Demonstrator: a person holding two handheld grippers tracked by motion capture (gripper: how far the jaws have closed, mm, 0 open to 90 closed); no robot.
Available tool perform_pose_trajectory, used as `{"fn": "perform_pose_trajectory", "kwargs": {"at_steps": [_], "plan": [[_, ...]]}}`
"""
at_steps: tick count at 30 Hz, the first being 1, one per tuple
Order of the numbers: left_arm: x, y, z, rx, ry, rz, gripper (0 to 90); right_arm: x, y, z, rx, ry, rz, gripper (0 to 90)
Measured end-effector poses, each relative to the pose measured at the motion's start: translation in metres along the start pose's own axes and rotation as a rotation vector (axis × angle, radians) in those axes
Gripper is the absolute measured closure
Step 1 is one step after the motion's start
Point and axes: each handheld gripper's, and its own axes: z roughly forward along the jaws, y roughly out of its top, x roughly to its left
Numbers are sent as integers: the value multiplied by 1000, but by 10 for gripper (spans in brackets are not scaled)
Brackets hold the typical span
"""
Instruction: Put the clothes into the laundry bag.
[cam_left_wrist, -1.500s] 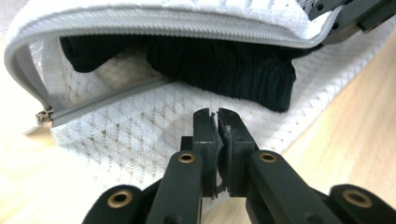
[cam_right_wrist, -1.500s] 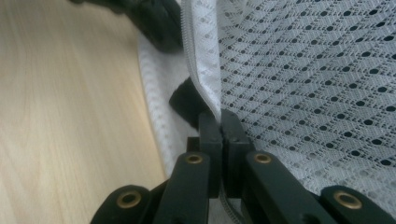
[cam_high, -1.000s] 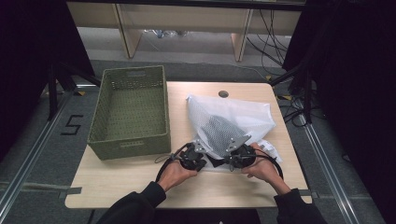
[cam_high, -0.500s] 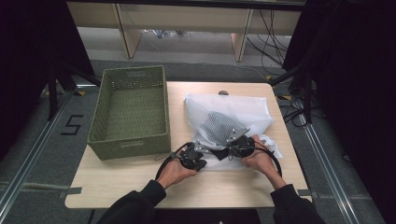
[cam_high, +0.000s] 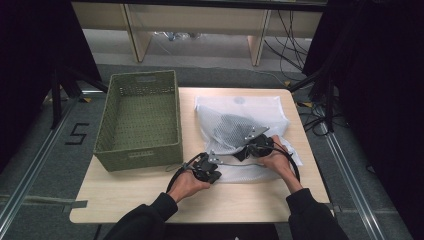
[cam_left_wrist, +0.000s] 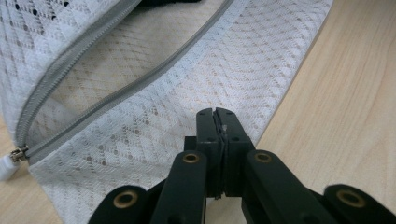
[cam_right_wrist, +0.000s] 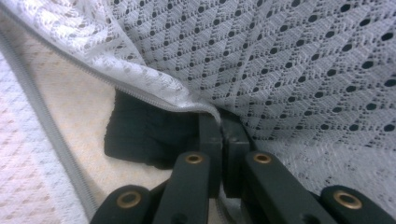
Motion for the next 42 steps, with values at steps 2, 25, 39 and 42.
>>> {"fn": "perform_pose_trajectory", "kwargs": {"at_steps": [2, 25, 39, 42], "plan": [[0, 0, 0, 0, 0, 1, 879, -2, 1, 1, 2, 3, 0, 900], [-1, 0, 0, -3, 6, 18, 874, -32, 9, 6, -9, -55, 10, 900], [-3, -2, 1, -37, 14, -20, 833, 7, 11, -36, -80, -4, -89, 900], [-3, -2, 1, -36, 27, -10, 791, 12, 7, -38, -69, 1, -95, 900]]}}
